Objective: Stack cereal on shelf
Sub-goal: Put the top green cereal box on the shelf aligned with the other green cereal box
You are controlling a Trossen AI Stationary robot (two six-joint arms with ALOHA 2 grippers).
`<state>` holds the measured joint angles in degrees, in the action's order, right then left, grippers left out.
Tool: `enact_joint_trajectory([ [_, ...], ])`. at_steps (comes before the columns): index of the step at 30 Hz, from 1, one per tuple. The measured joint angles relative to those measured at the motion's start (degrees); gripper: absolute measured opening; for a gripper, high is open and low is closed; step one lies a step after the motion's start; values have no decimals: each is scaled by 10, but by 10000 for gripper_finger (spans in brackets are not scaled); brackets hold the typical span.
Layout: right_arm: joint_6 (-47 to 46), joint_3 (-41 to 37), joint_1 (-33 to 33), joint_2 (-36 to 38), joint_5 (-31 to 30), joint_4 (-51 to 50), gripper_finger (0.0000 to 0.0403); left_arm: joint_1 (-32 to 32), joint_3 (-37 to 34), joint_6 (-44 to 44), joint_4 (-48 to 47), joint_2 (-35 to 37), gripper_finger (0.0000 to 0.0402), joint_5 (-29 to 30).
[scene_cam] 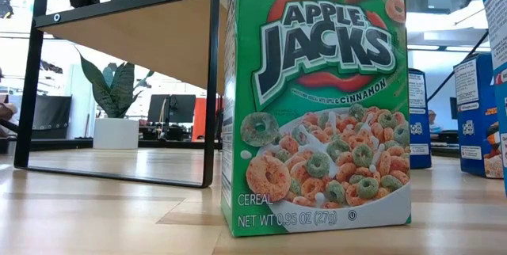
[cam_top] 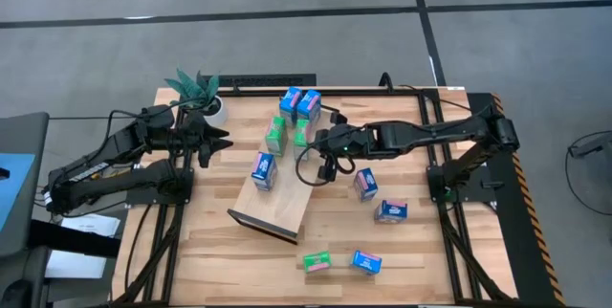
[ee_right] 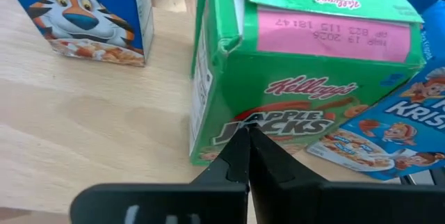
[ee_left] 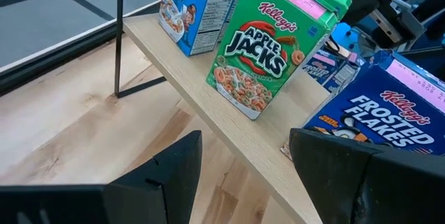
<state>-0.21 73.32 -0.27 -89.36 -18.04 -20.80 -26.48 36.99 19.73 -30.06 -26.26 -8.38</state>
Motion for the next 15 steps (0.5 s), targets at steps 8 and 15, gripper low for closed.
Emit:
enact_joint_trajectory([
  [8, -8, 0, 1, 0, 0, 0, 28, 0, 0, -5, 0, 0, 206, 8],
  [15, -24, 0, 1, 6, 1, 0, 72, 0, 0, -15, 12, 0, 206, 7],
])
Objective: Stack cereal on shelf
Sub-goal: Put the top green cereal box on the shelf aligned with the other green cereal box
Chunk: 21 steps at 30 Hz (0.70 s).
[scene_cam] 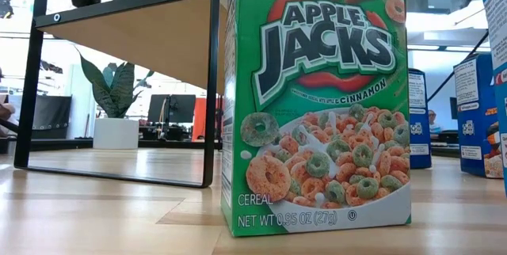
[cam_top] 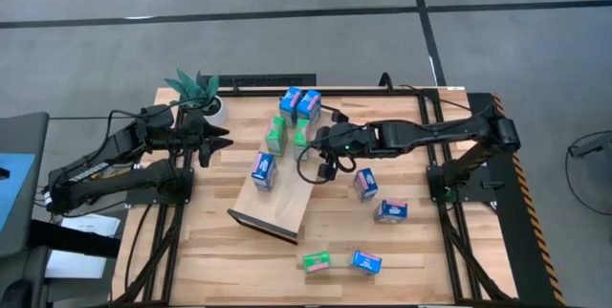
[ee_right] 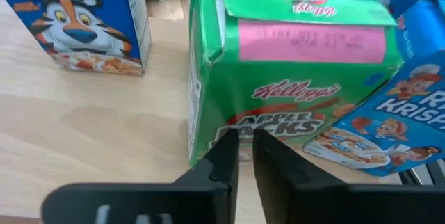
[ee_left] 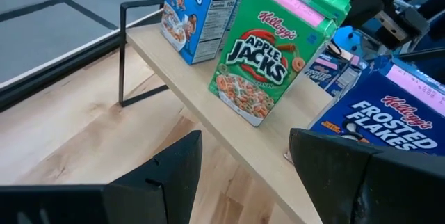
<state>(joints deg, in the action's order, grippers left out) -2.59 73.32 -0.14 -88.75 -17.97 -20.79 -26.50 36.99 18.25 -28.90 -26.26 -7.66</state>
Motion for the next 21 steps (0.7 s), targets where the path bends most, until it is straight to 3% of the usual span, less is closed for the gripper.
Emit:
enact_joint_trajectory([
  [13, -15, 0, 3, 70, 0, -7, 98, 0, 0, 12, 98, 0, 206, -10],
  [19, -7, 0, 9, 123, 5, -36, 98, 0, 0, 77, 105, 0, 206, -10],
  [21, 9, 0, 4, 141, 38, -25, 98, 0, 0, 102, 125, 0, 206, -13],
])
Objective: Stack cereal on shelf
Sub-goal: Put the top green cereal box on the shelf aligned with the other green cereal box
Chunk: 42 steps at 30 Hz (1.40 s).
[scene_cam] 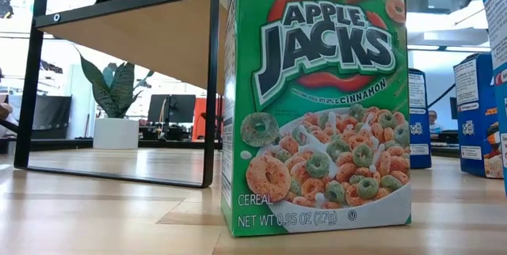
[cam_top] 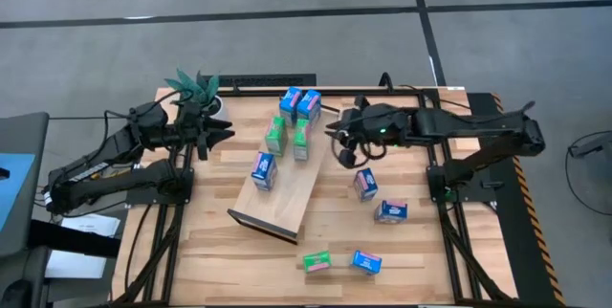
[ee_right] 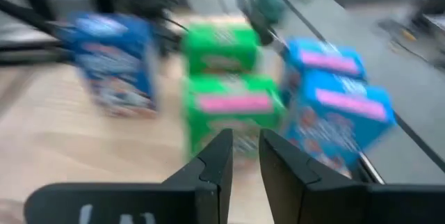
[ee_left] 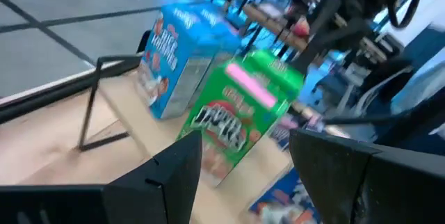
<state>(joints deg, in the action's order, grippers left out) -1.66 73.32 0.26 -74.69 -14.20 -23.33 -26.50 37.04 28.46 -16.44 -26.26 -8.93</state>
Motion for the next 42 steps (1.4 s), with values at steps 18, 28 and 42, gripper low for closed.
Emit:
enact_joint_trajectory([
  [18, 62, 0, -3, 208, 84, -49, 98, 0, 0, 53, 186, 0, 206, -39],
  [28, -12, -246, -1, 333, 84, 201, 97, 0, 0, 81, 238, 0, 206, -25],
  [42, -116, -351, 27, 146, 61, 426, 97, 0, 0, 85, 218, 0, 206, 47],
])
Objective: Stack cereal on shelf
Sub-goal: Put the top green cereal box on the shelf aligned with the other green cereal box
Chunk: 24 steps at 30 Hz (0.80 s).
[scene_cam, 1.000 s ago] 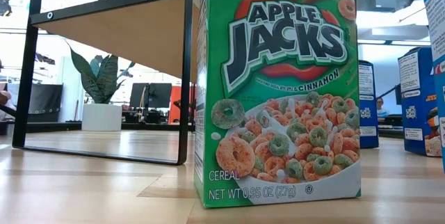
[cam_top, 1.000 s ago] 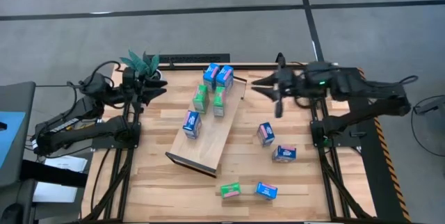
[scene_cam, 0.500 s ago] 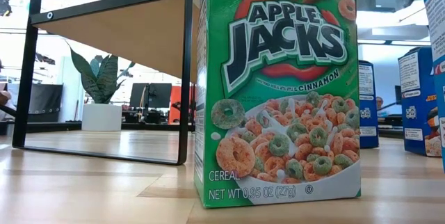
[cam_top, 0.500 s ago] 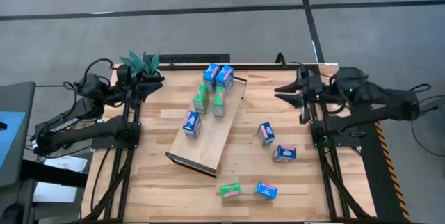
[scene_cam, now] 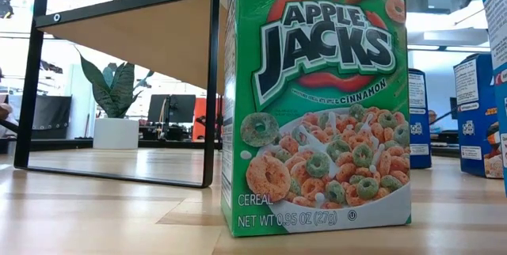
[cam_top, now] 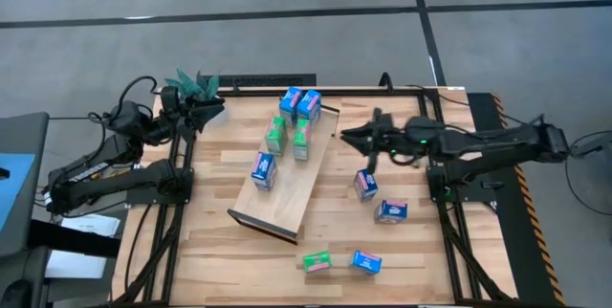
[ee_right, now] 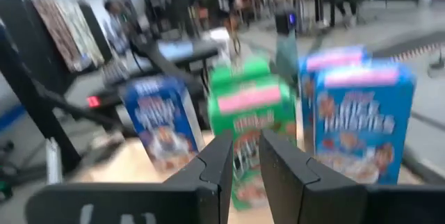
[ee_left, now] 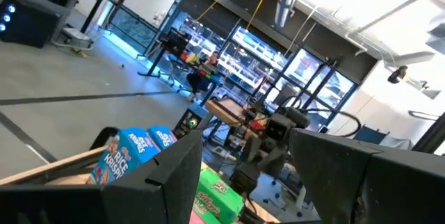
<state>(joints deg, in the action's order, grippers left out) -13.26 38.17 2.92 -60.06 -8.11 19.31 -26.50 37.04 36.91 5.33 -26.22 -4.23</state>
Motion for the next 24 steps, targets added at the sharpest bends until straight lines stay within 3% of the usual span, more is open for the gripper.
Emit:
enact_joint_trajectory([
  [18, -53, 5, 6, -170, 23, 80, 97, 0, 0, -15, -52, 0, 206, 0],
  [24, -61, 5, 6, -193, 23, 83, 98, 0, 0, -1, 41, 0, 206, -67],
])
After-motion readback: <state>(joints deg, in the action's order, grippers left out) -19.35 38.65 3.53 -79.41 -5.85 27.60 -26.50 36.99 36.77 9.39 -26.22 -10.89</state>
